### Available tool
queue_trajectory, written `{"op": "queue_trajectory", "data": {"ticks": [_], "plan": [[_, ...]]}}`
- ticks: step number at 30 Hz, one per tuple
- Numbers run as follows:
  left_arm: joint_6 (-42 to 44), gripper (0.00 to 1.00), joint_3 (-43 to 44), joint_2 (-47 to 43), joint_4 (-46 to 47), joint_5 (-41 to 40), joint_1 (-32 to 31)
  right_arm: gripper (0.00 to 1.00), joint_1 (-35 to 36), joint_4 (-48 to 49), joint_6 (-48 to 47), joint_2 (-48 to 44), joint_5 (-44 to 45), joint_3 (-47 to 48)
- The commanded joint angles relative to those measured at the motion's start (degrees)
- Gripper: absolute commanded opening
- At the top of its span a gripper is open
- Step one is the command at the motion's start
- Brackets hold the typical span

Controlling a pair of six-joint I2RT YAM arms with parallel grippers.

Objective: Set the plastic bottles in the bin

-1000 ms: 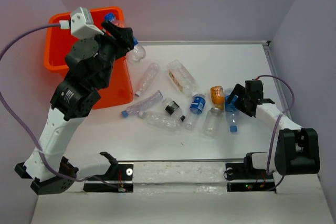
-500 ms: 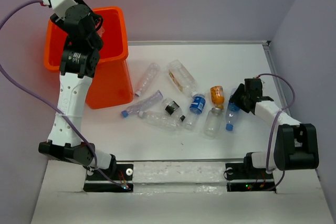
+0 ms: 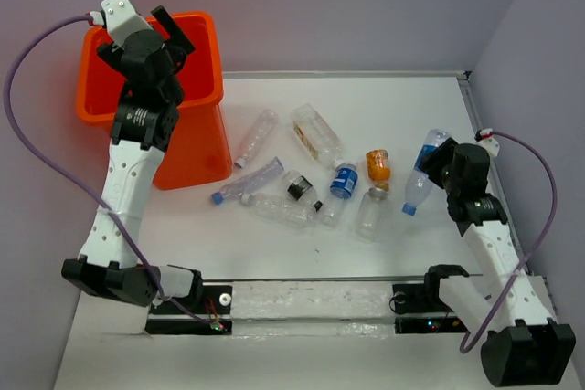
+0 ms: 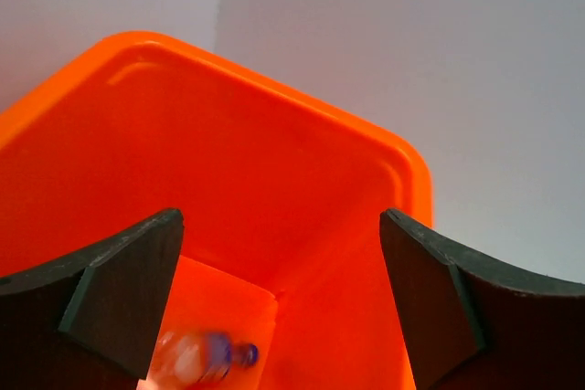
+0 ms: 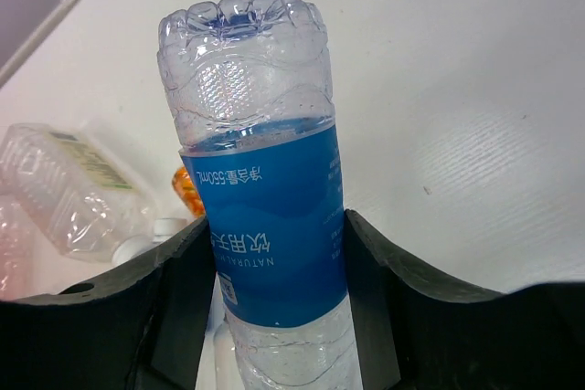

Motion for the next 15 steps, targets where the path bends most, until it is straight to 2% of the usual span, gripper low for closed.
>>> {"op": "queue_trajectory", "data": {"ticks": [1, 2, 5, 9, 11, 12, 15], "plan": [[-2.37, 0.99, -4.96, -13.33, 3.17, 12.51, -3.16, 0.49, 0.15, -4.8, -0.22, -6.57, -3.66, 5.92], [-2.64, 0.99, -6.81, -15.35, 3.17, 17.15, -4.39, 0.49, 0.15, -4.81, 0.13, -7.89, -7.42, 6.97], [-3.95, 0.99, -16.21, -22.82, 2.56, 24.39, -11.07, 0.49, 0.15, -3.67, 2.5, -11.41, -16.93, 12.15], [-10.01, 0.99, -35.06, -32.22, 2.64, 31.25, -17.49, 0.48, 2.25, 3.87, 7.23, -8.97, -28.01, 20.5], [-14.48, 0.98, -41.25, -35.31, 3.08, 32.74, -20.12, 0.48, 4.45, 6.34, 7.95, -6.42, -30.04, 24.45], [-15.98, 0.99, -46.94, -38.63, 3.78, 32.84, -20.83, 0.48, 7.68, 8.01, 7.6, -3.36, -29.7, 28.65], [-23.45, 0.98, -56.81, -45.31, 4.66, 31.17, -23.03, 0.48, 15.24, 11.09, 5.07, 2.54, -26.28, 38.68]]}}
